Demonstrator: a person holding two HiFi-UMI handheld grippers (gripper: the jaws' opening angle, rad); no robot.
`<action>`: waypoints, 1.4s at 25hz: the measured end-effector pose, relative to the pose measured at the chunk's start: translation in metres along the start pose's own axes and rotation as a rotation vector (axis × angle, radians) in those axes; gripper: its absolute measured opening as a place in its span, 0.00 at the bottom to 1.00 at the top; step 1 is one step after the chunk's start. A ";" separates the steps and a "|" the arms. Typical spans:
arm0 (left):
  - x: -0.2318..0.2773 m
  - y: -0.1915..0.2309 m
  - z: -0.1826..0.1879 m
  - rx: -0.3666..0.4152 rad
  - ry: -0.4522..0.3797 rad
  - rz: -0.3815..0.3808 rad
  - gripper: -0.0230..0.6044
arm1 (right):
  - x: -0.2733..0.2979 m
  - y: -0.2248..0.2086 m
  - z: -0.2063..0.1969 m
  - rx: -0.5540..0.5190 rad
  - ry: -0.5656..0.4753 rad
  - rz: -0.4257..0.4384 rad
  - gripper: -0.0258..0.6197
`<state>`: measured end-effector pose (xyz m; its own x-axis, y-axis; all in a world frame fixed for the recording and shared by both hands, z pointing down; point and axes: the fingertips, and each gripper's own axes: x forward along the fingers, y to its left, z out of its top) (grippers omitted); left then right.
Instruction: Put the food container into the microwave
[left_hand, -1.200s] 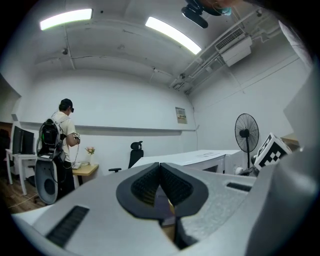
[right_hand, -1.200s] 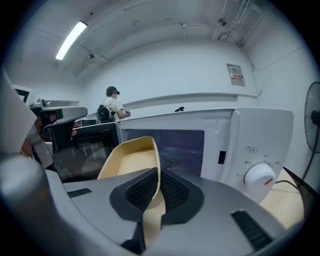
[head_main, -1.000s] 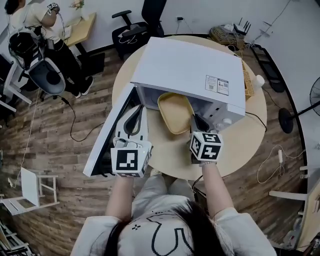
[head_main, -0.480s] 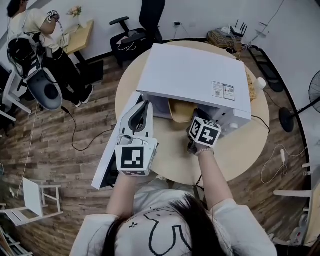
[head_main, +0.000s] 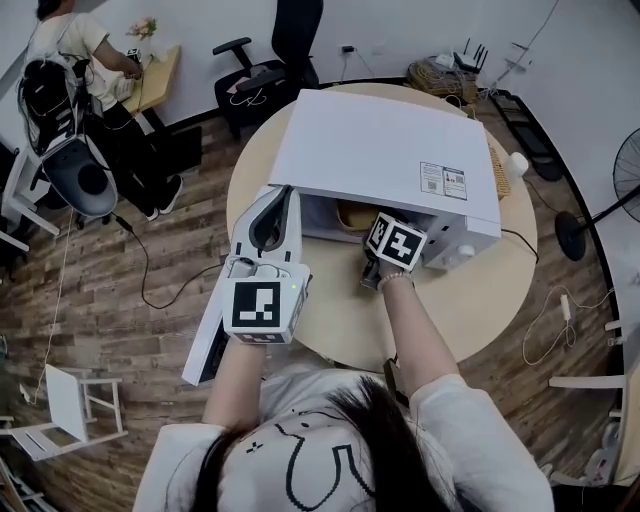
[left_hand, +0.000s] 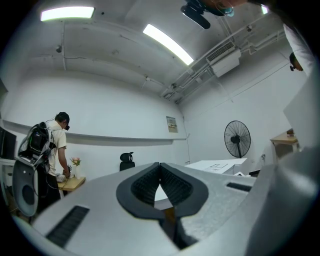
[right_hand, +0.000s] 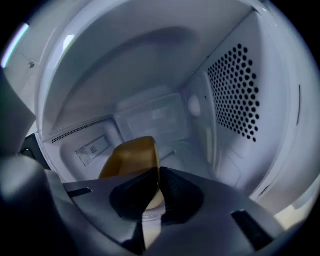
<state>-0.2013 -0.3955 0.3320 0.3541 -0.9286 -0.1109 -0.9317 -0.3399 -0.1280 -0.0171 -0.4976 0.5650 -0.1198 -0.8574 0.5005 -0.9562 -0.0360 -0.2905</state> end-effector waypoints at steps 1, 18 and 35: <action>0.001 0.001 0.001 -0.002 -0.002 -0.001 0.05 | 0.002 -0.002 0.000 0.013 0.001 -0.010 0.10; 0.006 -0.003 0.011 0.005 -0.023 -0.043 0.05 | -0.006 0.001 0.019 0.080 -0.133 0.007 0.25; 0.001 -0.018 0.024 -0.054 -0.007 0.016 0.05 | -0.101 0.018 0.043 -0.050 -0.165 0.169 0.27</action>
<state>-0.1825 -0.3874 0.3107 0.3398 -0.9330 -0.1190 -0.9401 -0.3331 -0.0725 -0.0111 -0.4337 0.4746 -0.2380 -0.9216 0.3067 -0.9387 0.1371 -0.3163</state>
